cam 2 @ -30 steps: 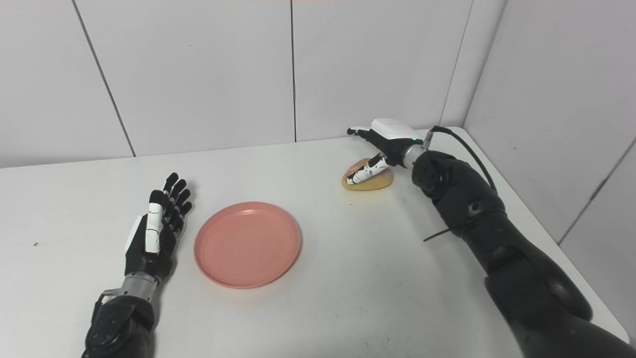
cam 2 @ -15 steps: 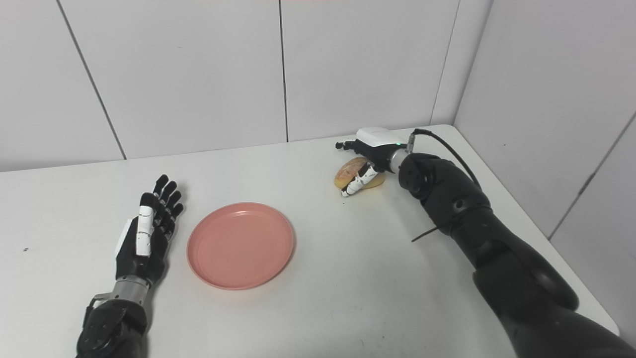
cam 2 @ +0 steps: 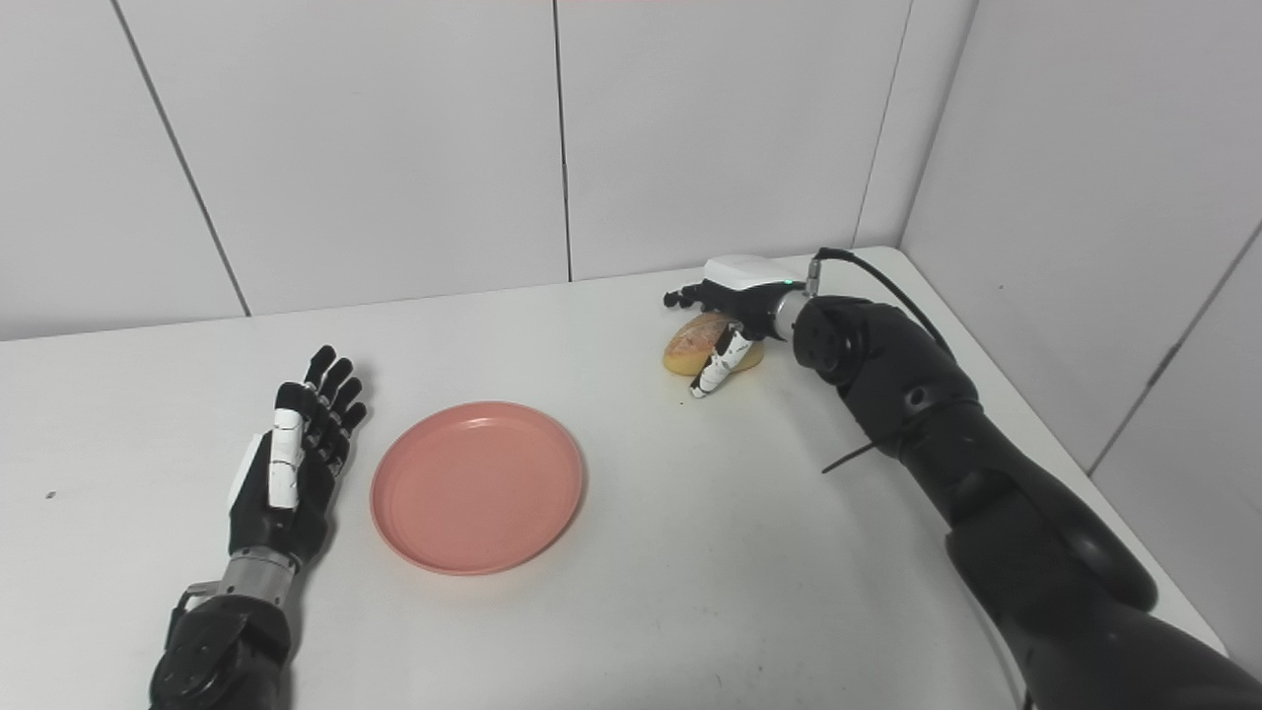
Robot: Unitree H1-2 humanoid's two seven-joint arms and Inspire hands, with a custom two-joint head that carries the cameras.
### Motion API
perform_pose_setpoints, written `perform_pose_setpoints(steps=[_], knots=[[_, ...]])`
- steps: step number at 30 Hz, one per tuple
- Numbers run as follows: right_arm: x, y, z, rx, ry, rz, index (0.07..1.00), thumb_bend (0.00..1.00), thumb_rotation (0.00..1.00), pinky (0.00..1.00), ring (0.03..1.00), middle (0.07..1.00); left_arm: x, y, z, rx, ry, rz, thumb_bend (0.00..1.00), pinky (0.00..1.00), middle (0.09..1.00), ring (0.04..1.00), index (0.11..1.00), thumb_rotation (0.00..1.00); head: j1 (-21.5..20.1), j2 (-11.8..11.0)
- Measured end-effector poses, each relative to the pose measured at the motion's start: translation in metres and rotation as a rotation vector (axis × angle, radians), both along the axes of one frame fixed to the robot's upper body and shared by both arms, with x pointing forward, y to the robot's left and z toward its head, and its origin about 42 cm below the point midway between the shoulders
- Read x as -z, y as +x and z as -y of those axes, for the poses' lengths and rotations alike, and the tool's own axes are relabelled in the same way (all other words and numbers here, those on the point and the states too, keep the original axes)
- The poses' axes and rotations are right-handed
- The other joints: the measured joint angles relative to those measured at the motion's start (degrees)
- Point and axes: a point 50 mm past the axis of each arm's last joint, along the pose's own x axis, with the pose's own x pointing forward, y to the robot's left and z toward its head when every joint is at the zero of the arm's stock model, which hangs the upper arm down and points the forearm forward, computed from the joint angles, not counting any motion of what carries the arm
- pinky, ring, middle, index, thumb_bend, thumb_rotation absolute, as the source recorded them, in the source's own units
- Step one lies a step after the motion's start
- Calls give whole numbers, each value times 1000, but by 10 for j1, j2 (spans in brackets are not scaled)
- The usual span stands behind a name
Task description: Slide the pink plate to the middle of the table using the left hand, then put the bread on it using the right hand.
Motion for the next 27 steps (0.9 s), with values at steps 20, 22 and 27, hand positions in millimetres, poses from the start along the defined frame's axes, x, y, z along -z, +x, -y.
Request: perform_pose_setpoints(steps=[20,22,27], knots=[[-10,3,0,-10,-74,165,644,518,0,296,406,521,-1,-2,0,-2,-3,3,793,1000,1000,1000,1000,923,-1,7],[-9,3,-1,-13,-89,180,648,520,0,281,405,514,-1,-2,0,-1,-3,1,791,1000,1000,1000,1000,923,3,8],[3,2,-4,-44,-164,193,517,513,0,286,402,517,-1,-2,0,-1,-4,0,796,1000,1000,1000,1000,914,4,8]])
